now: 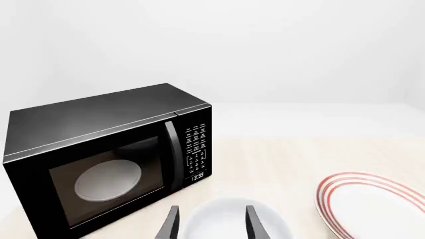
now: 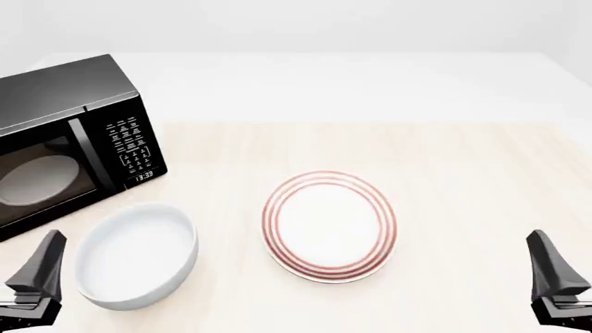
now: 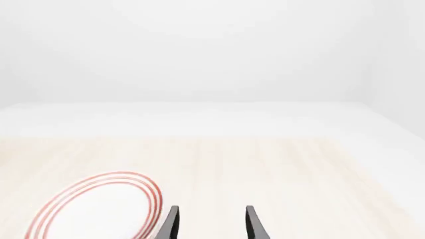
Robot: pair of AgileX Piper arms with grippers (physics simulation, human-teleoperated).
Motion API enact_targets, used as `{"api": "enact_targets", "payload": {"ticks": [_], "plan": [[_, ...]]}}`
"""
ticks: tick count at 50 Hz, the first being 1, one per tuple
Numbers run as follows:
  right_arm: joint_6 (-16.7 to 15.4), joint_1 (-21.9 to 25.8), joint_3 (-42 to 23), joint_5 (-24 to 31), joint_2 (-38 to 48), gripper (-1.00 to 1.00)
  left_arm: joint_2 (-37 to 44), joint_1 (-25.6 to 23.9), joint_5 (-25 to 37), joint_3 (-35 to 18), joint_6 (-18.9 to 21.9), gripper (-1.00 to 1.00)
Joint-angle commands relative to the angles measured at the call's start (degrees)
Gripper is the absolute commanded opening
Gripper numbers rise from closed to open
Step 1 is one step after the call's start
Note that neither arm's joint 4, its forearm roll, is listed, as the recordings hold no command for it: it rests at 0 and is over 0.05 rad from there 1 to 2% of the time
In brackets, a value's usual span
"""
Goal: Put the white bowl to the right of the plate.
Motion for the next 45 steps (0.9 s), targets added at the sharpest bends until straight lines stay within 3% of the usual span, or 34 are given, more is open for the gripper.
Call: {"api": "enact_targets", "payload": {"ticks": [1, 12, 17, 22, 23, 27, 30, 36, 45], "plan": [[-0.04, 0.60, -0.11, -0.44, 0.28, 1.00, 0.00, 0.00, 0.00, 0.00, 0.00, 1.00], [-0.28, 1.31, -0.15, -0.32, 0.45, 1.00, 0.00, 0.00, 0.00, 0.00, 0.00, 1.00], [-2.07, 2.33, -0.46, -3.30, 4.25, 1.00, 0.00, 0.00, 0.00, 0.00, 0.00, 1.00], [0.20, 5.04, -0.87, -5.25, 5.62, 1.00, 0.00, 0.00, 0.00, 0.00, 0.00, 1.00], [-2.83, 3.68, -0.53, -11.04, 13.70, 1.00, 0.00, 0.00, 0.00, 0.00, 0.00, 1.00], [-3.97, 6.97, -2.65, -14.27, 18.97, 1.00, 0.00, 0.00, 0.00, 0.00, 0.00, 1.00], [-2.76, 7.80, -4.81, -17.15, 23.31, 1.00, 0.00, 0.00, 0.00, 0.00, 0.00, 1.00], [-4.66, 12.89, -12.46, -25.43, 40.63, 1.00, 0.00, 0.00, 0.00, 0.00, 0.00, 1.00], [-5.30, 18.52, -22.56, -25.30, 53.73, 1.00, 0.00, 0.00, 0.00, 0.00, 0.00, 1.00]]}}
